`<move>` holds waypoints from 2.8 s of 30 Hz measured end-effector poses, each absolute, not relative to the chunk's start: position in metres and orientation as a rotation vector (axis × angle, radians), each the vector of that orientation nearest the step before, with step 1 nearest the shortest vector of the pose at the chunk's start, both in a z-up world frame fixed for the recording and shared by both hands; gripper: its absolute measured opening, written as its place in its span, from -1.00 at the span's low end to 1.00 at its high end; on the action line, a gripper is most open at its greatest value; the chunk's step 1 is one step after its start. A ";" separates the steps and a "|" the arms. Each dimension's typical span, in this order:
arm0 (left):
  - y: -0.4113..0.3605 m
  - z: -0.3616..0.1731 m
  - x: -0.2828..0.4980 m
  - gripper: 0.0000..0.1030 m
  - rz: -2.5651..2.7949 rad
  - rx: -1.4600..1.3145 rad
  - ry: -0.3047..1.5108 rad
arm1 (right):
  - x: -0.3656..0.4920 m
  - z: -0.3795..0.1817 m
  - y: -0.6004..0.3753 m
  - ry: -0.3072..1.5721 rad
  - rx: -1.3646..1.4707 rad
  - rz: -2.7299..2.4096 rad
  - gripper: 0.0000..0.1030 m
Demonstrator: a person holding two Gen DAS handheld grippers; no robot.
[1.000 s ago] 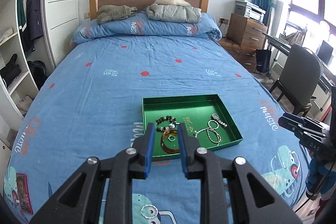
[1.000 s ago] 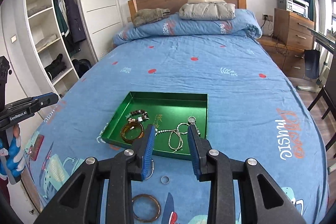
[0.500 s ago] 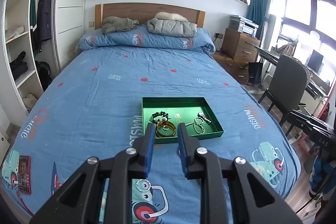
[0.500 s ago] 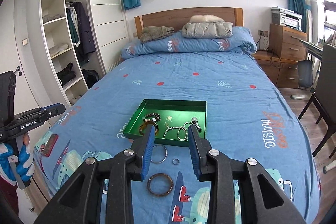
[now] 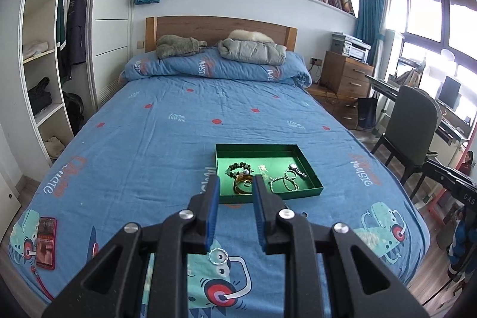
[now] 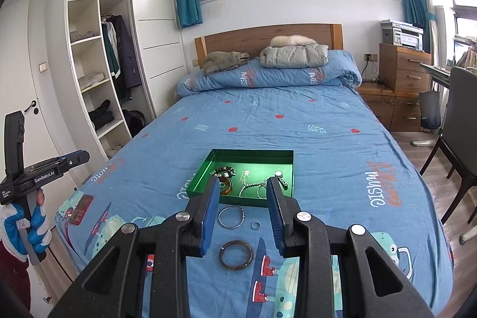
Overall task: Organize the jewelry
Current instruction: 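Lift both open tools out of the green tray, then grasp the plain silver bangle with the left tool while the right tool grasps a small silver ring, then drop the silver bangle into the green tray while the right tool releases the ring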
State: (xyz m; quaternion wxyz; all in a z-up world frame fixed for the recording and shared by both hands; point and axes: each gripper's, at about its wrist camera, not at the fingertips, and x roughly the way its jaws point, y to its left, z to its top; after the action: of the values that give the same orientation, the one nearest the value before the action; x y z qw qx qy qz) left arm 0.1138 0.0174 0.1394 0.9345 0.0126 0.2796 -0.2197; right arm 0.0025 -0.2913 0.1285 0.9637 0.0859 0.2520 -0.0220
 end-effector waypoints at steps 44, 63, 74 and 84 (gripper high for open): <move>-0.174 -0.133 0.278 -0.59 -0.624 0.218 1.081 | 0.201 -0.130 -0.307 1.011 0.102 0.216 -0.37; -0.163 -0.109 0.240 -0.93 -0.586 0.306 0.935 | 0.170 -0.117 -0.322 0.937 0.127 0.153 -0.61; -0.154 -0.056 0.224 -0.93 -0.586 0.323 0.820 | 0.154 -0.076 -0.324 0.844 0.138 0.134 -0.61; -0.174 -0.032 0.297 -0.93 -0.535 0.249 0.809 | 0.215 -0.048 -0.337 0.783 0.143 0.113 -0.61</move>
State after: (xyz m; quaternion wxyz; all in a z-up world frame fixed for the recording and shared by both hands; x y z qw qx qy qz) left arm 0.2970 -0.1736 -0.0325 0.8773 0.1191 0.3879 -0.2564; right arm 0.2153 -0.3372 -0.0484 0.9203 0.0697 0.3810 0.0548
